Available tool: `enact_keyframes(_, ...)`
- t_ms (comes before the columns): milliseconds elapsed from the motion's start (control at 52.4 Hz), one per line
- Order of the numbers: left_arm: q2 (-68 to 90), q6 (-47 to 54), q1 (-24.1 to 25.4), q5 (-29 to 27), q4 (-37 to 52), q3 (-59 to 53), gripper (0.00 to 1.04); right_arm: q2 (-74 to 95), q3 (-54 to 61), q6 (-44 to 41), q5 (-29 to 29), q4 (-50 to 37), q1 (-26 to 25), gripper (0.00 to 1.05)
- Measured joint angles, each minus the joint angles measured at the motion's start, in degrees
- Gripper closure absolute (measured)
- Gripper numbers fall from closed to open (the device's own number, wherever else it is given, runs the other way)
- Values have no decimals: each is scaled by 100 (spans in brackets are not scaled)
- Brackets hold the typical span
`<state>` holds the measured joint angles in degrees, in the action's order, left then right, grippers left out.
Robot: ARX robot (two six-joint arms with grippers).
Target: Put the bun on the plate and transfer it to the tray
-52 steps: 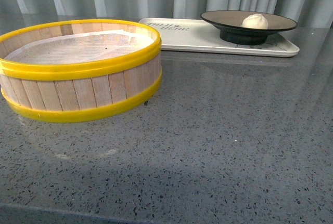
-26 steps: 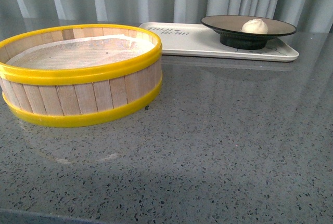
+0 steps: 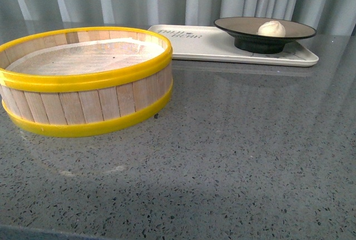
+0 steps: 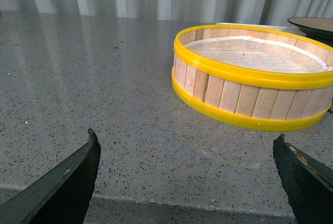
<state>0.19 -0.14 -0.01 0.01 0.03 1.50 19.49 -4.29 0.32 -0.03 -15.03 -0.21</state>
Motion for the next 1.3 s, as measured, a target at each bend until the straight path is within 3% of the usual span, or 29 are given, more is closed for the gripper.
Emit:
enact_keyframes(687,0,0,0,0,0,0,7,-949,400,-11,0,490,4,103)
enact_keyframes(802,0,0,0,-4,0,0,7,-1722,398,-15,-2,1445,4,103)
enact_keyframes(1088,0,0,0,0,0,0,7,-1923,398,-17,-4,1495,4,103)
enact_keyframes(1298,0,0,0,-2,0,0,7,-1923,398,-20,-4,1495,4,70)
